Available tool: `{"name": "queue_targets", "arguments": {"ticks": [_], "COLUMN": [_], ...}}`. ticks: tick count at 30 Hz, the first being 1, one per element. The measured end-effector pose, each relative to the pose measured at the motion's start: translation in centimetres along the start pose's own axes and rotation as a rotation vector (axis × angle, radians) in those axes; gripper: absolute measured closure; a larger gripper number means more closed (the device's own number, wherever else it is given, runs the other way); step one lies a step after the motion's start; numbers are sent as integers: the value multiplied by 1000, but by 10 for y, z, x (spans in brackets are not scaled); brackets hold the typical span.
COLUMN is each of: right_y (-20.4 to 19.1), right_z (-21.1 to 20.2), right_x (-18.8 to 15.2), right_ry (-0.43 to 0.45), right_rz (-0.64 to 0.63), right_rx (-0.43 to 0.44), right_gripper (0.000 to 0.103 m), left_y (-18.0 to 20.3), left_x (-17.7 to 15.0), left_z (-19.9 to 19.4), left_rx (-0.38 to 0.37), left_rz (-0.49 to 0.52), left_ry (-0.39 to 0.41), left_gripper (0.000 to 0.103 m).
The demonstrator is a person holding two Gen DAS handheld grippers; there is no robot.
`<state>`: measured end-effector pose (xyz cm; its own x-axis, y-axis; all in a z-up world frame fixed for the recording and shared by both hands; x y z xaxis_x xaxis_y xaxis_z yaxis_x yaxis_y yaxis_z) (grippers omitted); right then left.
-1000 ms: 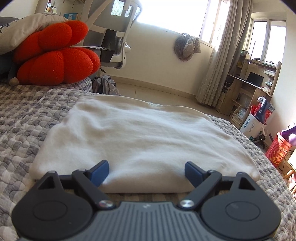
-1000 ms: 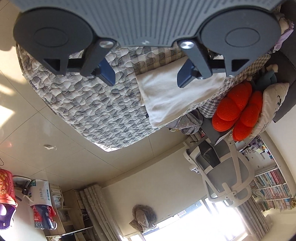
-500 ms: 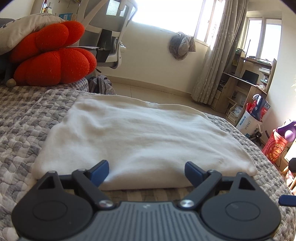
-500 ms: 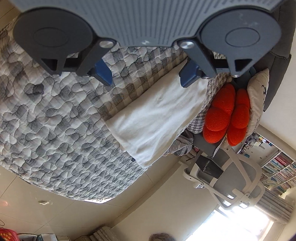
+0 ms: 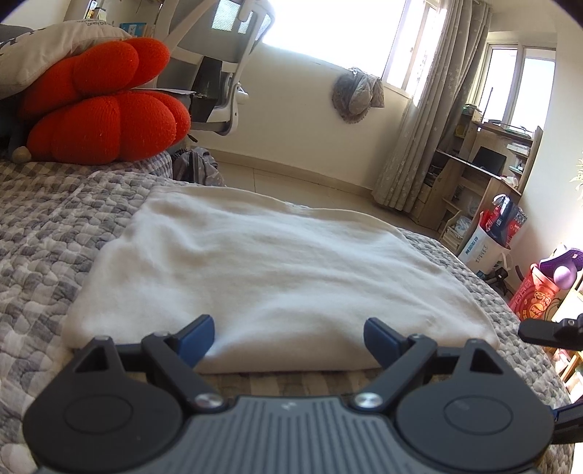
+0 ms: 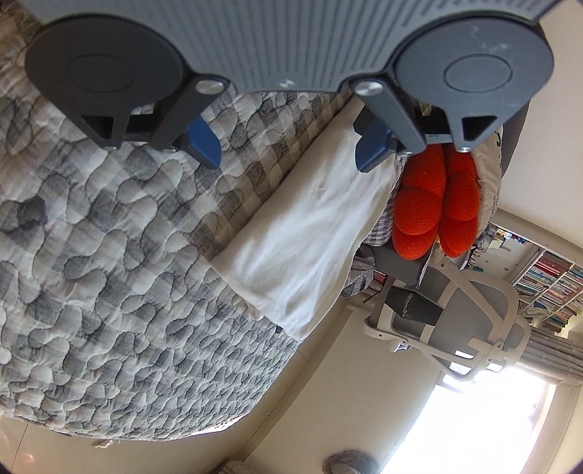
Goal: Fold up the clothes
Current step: 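Open the right gripper and roll it toward the sweatshirt corner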
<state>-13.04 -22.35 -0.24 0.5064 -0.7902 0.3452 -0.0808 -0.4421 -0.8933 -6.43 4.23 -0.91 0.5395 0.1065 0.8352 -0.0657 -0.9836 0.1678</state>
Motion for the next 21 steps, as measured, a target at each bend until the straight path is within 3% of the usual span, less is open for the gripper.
{"name": "queue_targets", "arguments": {"ticks": [8, 16, 21], "right_y": [4, -5, -12], "right_z": [2, 36, 62], "right_x": [3, 3, 7], "right_ry": [11, 55, 97], "right_rz": [-20, -179, -213], "right_rx": [40, 71, 38], "right_gripper": [19, 19, 17], "left_y": [-1, 0, 1], "left_x": [0, 0, 0], "left_z": [0, 2, 2], "left_rx": [2, -2, 9], "left_rz": [-6, -10, 9], "left_ry": [0, -5, -9], "left_gripper": [13, 10, 10]}}
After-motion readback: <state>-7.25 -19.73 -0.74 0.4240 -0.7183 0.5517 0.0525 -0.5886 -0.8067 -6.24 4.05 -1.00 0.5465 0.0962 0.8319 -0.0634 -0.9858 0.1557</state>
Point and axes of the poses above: each gripper's, at about its wrist camera, not at the fingertips, and z roughly the way its jaws point, y to its right, x to its top, the point moved 3 cm from there along z, roughly the way its jaws point, and after that the axes turned 12 degrees about x, right-handed, at the moved point
